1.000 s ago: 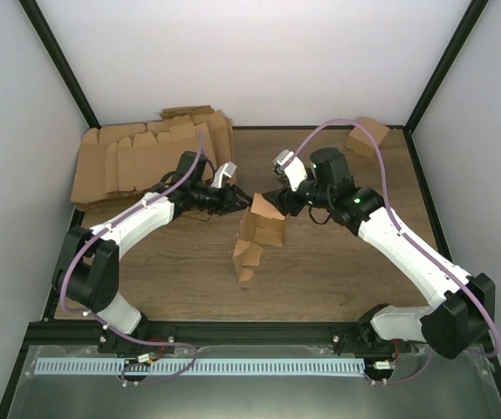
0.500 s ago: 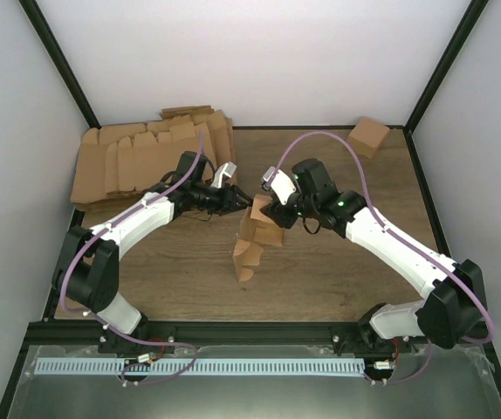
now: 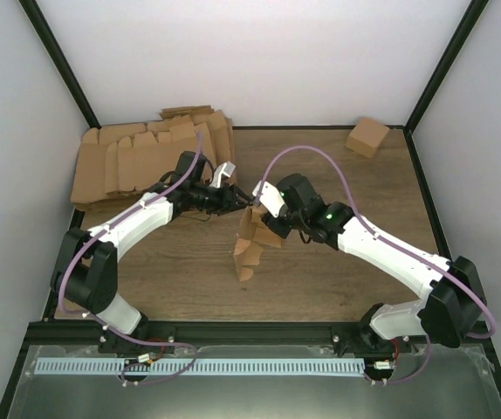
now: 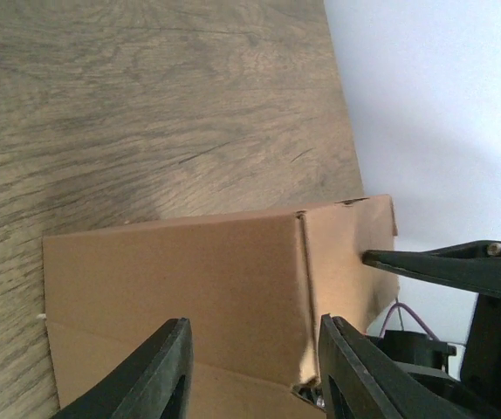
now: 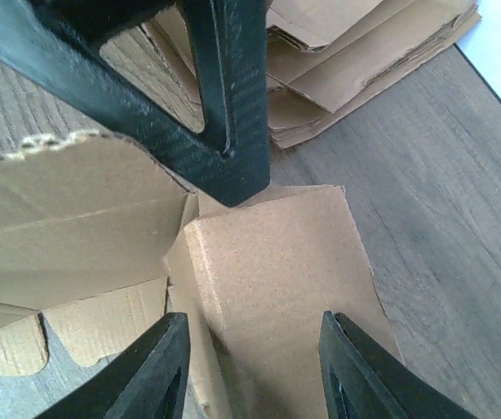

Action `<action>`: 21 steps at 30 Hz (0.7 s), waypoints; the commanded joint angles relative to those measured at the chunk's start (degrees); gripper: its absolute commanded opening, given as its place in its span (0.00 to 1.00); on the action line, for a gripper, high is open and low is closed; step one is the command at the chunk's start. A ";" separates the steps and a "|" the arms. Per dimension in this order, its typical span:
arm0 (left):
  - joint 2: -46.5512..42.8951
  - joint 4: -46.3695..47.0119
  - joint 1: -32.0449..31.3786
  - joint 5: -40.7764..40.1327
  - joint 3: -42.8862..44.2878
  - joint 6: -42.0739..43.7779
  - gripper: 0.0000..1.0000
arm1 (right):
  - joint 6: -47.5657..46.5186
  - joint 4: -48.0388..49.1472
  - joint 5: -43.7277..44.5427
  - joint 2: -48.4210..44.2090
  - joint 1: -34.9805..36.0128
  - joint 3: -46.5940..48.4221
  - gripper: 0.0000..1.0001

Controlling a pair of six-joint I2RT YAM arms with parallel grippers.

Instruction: Fold the paper box

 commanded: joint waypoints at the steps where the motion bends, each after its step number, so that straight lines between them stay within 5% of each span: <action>1: -3.98 0.35 -0.23 -0.99 1.07 0.57 0.43 | -1.88 2.57 4.93 0.25 1.69 -1.77 0.43; 12: -5.85 0.45 -0.22 -0.96 0.63 0.27 0.44 | -5.01 6.25 9.28 -0.49 3.85 -4.47 0.40; 21: -5.20 0.76 -0.23 -0.83 0.45 0.46 0.43 | -7.94 8.57 13.45 -2.04 4.79 -5.73 0.47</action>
